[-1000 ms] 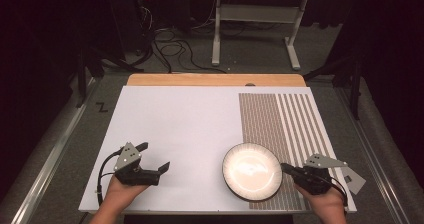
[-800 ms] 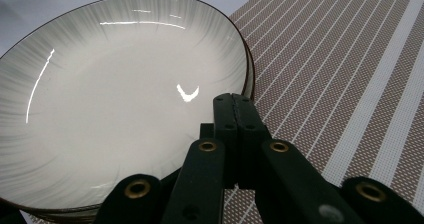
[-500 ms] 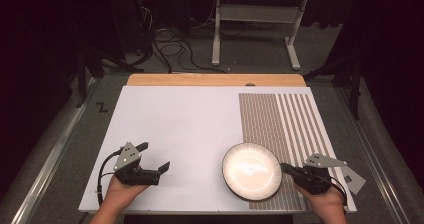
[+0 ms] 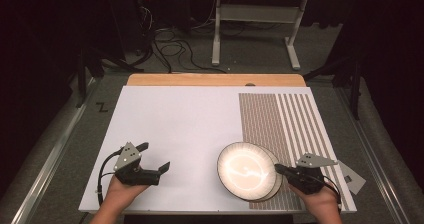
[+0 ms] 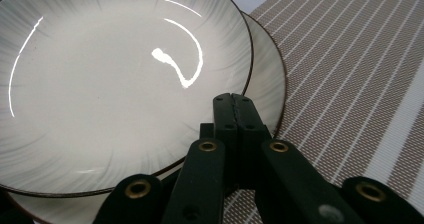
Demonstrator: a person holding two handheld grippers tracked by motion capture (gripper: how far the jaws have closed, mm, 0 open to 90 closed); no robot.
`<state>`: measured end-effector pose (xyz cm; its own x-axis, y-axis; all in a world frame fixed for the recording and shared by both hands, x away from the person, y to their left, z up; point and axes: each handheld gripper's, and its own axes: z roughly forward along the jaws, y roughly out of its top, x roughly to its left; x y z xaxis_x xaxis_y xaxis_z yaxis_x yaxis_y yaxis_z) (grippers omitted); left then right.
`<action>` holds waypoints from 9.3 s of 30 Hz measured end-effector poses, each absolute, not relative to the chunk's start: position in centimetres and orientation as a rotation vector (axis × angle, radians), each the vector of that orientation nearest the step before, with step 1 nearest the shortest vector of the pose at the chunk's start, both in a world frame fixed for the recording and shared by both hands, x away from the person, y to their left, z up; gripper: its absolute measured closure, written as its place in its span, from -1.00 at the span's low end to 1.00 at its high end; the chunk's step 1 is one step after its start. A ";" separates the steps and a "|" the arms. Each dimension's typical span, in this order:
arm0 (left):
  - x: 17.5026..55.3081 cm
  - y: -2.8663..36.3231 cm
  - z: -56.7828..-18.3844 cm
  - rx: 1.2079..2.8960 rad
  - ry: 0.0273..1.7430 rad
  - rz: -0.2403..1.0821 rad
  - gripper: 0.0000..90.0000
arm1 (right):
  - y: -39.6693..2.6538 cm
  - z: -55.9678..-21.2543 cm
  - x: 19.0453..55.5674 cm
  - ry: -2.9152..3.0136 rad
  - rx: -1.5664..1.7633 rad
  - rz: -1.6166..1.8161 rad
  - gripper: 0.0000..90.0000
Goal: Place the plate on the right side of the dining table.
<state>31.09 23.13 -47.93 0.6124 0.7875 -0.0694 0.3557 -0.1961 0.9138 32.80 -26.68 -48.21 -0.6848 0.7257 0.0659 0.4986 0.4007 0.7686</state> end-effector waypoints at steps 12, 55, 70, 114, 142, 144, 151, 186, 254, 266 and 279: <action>31.0 23.0 -48.0 1.798 0.927 0.507 -0.99 | -26.3 -48.3 32.7 2.386 1.061 1.146 1.00; 30.8 21.9 -47.4 1.739 0.945 0.421 -0.95 | -23.3 -48.5 31.9 2.489 0.934 1.108 1.00; 30.1 15.6 -46.3 1.771 0.894 0.173 -0.83 | -23.2 -48.5 31.9 2.493 0.920 1.105 1.00; 33.3 8.9 -47.8 1.878 1.119 -0.031 0.39 | -23.4 -48.2 31.6 2.441 0.934 1.122 1.00; 32.6 9.7 -46.9 1.747 1.090 -0.024 0.70 | -24.5 -47.1 31.2 2.356 0.940 1.198 1.00; 32.5 9.8 -46.8 1.733 1.085 -0.029 0.72 | -24.7 -47.0 31.1 2.346 0.944 1.204 1.00; 32.2 9.8 -46.8 1.706 1.072 -0.025 0.75 | -25.4 -46.7 31.2 2.306 0.961 1.233 0.97; 31.4 9.6 -46.7 1.664 0.991 0.043 0.77 | -31.6 -43.9 30.0 1.971 1.083 1.471 -0.84; 31.5 9.8 -47.0 1.660 0.953 0.048 0.77 | -23.7 -48.0 32.1 2.310 1.217 1.580 0.54; 30.8 9.4 -46.2 1.673 0.930 0.090 0.78 | -24.6 -47.9 32.3 2.313 1.277 1.664 0.78; 29.8 8.9 -44.7 1.701 0.870 0.162 0.79 | -25.3 -45.9 31.2 2.218 1.186 1.712 0.87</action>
